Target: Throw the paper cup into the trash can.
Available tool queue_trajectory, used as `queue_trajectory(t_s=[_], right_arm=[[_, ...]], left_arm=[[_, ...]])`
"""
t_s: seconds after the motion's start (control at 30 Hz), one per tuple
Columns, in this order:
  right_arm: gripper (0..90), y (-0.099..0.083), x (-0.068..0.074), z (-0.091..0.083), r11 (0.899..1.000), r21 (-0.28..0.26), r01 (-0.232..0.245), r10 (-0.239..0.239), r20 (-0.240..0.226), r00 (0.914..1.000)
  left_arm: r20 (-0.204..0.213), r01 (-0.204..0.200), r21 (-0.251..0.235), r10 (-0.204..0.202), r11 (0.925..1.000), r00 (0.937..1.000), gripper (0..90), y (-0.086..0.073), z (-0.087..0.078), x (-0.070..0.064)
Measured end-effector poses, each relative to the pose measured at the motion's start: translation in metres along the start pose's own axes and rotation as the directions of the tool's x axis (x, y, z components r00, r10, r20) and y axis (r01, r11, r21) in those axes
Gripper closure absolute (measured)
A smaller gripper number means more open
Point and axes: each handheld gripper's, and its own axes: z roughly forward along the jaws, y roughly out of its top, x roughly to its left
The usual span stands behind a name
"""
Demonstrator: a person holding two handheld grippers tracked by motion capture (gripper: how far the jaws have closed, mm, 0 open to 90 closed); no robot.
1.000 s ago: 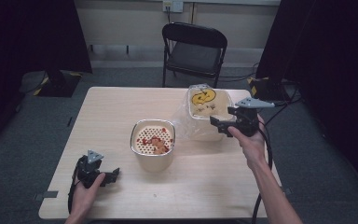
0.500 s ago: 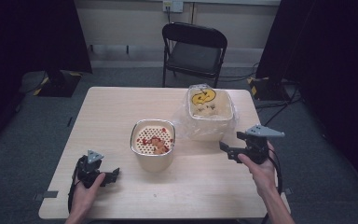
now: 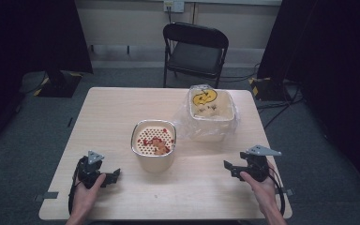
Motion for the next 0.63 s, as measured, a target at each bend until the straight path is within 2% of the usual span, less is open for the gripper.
queue_trajectory(t_s=[0.07,0.13,0.23,0.27,0.37,0.63], right_arm=[[17.8,-0.006,-0.001,0.005,1.0,0.018,0.013,-0.014,0.012,0.9998],[17.7,-0.012,-0.003,0.011,0.999,0.039,-0.012,0.013,-0.032,0.9994],[17.7,-0.019,0.002,0.018,0.994,0.096,0.054,-0.057,0.027,0.998],[17.4,-0.021,0.001,0.021,0.993,0.106,0.056,-0.059,0.028,0.9978],[17.1,-0.028,0.001,0.03,0.988,0.141,0.068,-0.08,0.077,0.9939],[12.3,-0.034,0.0,0.033,0.994,0.095,0.056,-0.066,0.103,0.9924]], left_arm=[[-0.001,0.0,0.0,0.0,1.0,1.0,0.0,0.0,0.0,0.0],[0.0,0.0,0.0,0.0,1.0,1.0,0.0,0.0,0.0,0.0],[0.0,0.0,0.0,0.0,1.0,1.0,0.0,0.0,0.0,0.0],[0.0,0.0,0.0,0.0,1.0,1.0,0.0,0.0,0.0,0.0],[-0.001,0.0,0.0,0.0,1.0,1.0,0.0,0.0,0.0,0.0],[-0.003,0.0,0.0,0.0,1.0,1.0,0.0,0.0,0.0,0.0]])
